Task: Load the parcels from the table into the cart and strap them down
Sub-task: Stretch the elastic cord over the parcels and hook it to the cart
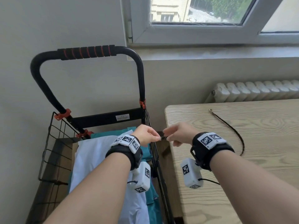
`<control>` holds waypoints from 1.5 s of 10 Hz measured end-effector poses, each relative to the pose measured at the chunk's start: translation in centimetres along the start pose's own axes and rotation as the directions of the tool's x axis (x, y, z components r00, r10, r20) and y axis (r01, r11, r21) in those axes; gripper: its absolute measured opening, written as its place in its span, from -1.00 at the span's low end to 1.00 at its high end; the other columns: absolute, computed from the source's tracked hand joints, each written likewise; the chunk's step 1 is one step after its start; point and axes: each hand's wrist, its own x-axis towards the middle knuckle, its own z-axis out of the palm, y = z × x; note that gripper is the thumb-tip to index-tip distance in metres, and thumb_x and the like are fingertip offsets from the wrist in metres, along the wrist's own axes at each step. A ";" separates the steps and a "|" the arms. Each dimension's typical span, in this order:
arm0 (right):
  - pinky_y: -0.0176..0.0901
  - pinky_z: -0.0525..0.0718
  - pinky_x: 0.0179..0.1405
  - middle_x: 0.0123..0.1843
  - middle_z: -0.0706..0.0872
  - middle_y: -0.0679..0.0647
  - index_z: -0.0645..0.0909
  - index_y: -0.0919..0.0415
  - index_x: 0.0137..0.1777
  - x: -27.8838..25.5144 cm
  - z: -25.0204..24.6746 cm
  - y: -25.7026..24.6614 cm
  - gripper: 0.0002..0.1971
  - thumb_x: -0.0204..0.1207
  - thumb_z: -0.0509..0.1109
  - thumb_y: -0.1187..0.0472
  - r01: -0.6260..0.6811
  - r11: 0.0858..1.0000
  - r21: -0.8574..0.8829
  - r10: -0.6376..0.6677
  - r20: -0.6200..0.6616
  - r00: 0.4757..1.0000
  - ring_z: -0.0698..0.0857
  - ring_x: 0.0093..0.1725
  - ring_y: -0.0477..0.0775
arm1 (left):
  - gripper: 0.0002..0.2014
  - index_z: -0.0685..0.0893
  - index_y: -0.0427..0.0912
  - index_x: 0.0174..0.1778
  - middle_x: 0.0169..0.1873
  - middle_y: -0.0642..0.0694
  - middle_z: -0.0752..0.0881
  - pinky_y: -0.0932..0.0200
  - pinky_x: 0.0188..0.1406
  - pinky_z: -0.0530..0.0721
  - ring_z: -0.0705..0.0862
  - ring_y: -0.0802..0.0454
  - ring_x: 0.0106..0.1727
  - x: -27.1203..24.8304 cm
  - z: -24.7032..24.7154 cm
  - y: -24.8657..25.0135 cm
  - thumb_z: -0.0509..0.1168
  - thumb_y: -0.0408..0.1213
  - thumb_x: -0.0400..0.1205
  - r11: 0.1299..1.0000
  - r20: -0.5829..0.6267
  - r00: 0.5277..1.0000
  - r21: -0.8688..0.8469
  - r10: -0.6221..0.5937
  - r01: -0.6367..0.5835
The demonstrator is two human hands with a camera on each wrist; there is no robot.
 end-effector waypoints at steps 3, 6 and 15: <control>-0.27 0.70 -0.37 -0.37 0.76 0.10 0.75 0.20 -0.26 2.9 2.5 2.3 -0.82 0.57 0.41 0.25 -0.163 0.935 -0.316 0.130 -0.125 0.984 0.74 -0.38 -0.01 | -0.85 0.64 -0.26 -0.06 -0.21 -0.14 0.66 0.30 -0.29 0.72 0.69 0.05 -0.28 3.2 2.3 -3.6 0.20 -0.53 0.69 0.924 0.020 0.981 -0.334 -0.191 0.187; -0.08 0.76 0.02 0.08 0.76 0.20 0.68 0.31 0.13 7.0 6.3 0.9 -0.81 0.57 0.39 0.26 -0.170 0.684 -0.709 0.173 -0.070 0.983 0.76 0.07 0.19 | -0.68 0.54 -0.13 -0.32 -0.35 -0.05 0.62 0.24 -0.28 0.63 0.60 0.10 -0.36 7.1 5.2 -9.4 0.13 -0.57 0.68 0.877 0.066 0.950 -0.371 -0.304 0.306; -0.19 0.55 -0.11 0.02 0.69 0.16 0.65 0.23 0.09 13.9 9.1 2.0 -0.87 0.60 0.34 0.33 -0.078 0.742 -0.666 0.236 0.151 0.960 0.64 -0.05 0.08 | -0.74 0.58 -0.33 -0.26 -0.47 -0.22 0.74 0.03 -0.14 0.81 0.76 -0.07 -0.41 12.8 8.4 -11.8 0.33 -0.24 0.68 0.773 0.381 0.778 -0.209 -0.500 0.599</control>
